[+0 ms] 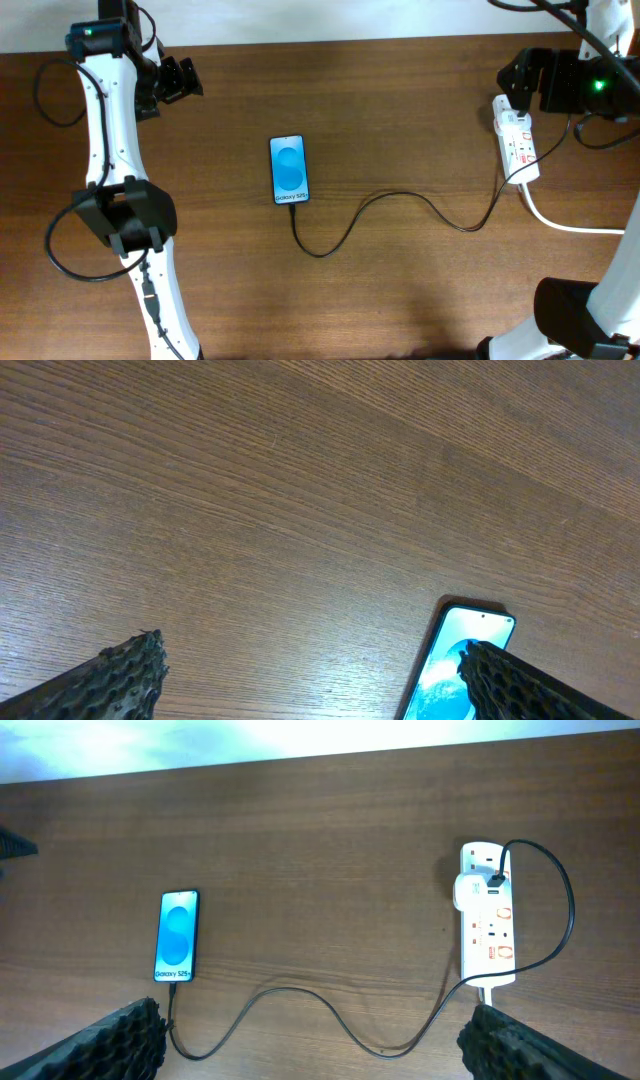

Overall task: Plug charger to phone and switch on socket
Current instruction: 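Lift the right gripper up and away from the power strip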

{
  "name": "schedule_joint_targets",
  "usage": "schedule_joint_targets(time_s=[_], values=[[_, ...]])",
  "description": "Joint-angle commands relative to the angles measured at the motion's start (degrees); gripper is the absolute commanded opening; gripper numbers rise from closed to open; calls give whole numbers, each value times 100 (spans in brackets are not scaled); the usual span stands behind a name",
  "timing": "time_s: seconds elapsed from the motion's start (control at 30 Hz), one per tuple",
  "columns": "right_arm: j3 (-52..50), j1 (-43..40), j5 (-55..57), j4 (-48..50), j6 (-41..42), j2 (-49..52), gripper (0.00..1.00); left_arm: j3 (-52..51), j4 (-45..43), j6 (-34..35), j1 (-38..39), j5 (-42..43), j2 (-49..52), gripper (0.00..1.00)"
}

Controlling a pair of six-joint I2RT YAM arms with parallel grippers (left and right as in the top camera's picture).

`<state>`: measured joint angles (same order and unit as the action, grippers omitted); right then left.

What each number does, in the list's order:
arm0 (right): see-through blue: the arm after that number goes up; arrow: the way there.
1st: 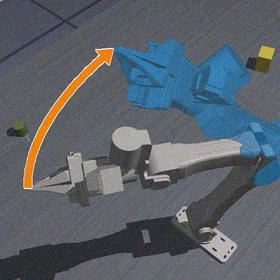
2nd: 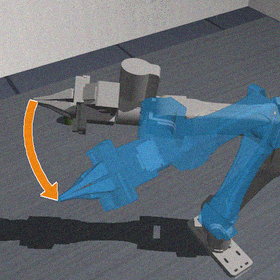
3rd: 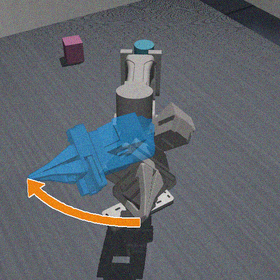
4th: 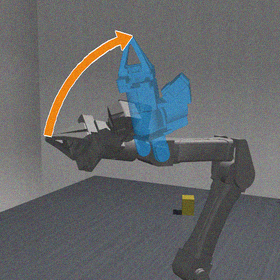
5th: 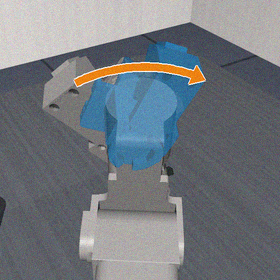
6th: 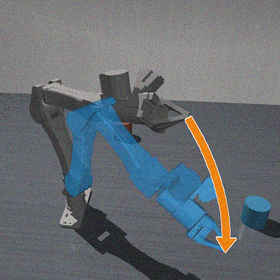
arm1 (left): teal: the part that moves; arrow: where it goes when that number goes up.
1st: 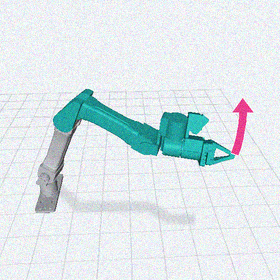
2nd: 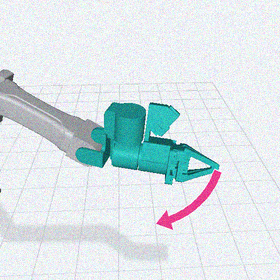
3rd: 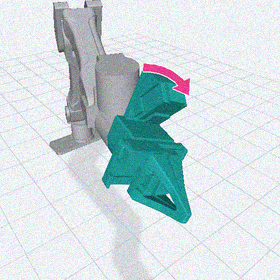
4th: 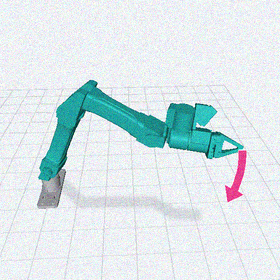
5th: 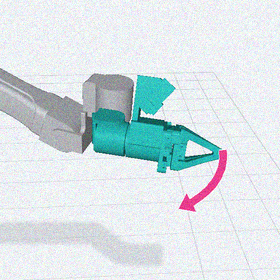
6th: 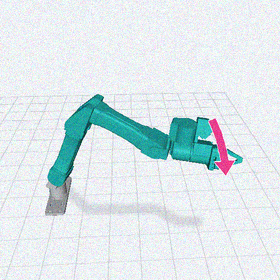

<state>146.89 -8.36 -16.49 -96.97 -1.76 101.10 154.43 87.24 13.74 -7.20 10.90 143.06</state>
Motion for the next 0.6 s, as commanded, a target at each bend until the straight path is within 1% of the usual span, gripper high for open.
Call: schedule_joint_targets(time_s=[0.0, 0.13, 0.23, 0.27, 0.57], values=[[44, 48, 66, -33, -39, 22, 98, 76, 4, 35, -9, -24, 9, 99], [44, 48, 66, -33, -39, 22, 99, 76, 4, 35, -9, -24, 9, 100], [44, 48, 1690, -33, -39, 26, 98, 76, 4, 35, -9, -24, 9, 99], [44, 48, 1810, -33, -39, 26, 98, 76, 4, 35, -9, -24, 7, 99], [42, 48, 1871, -33, -39, 26, 98, 76, 4, 35, -9, -24, 9, 99]])
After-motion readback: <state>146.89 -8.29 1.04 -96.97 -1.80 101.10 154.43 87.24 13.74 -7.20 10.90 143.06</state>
